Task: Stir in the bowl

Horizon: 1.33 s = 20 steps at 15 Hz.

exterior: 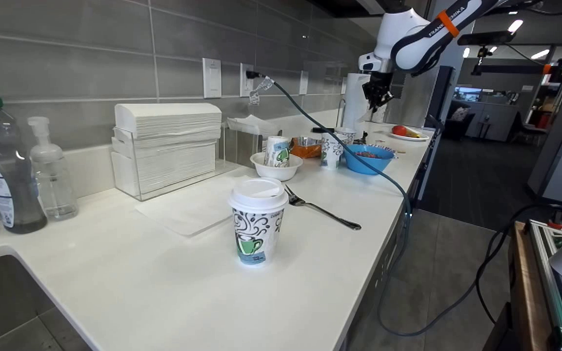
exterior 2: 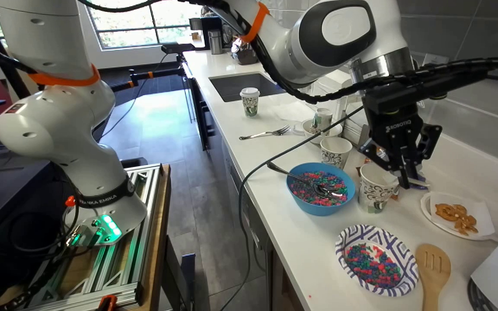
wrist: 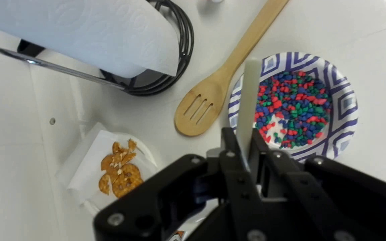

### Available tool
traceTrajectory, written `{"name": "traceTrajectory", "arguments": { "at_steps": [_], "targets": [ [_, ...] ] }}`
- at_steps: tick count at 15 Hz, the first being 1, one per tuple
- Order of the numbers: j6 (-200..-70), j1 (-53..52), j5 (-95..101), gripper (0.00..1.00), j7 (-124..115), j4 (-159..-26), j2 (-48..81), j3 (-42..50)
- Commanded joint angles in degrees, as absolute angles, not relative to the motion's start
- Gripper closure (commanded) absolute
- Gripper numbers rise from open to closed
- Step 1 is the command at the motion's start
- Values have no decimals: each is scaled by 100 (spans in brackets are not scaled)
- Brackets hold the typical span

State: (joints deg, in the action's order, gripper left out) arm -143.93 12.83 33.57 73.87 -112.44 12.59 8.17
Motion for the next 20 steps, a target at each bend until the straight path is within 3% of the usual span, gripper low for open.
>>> {"name": "traceTrajectory", "arguments": {
  "at_steps": [1, 9, 10, 20],
  "targets": [
    [-14692, 1263, 3018, 97, 7608, -11201, 1320, 760],
    [-14739, 1351, 1443, 97, 8755, -11179, 1404, 496],
    [-14661, 1231, 1712, 88, 8472, -11229, 1330, 609],
    [-14660, 1239, 1596, 88, 8559, -11229, 1330, 600]
  ]
}}
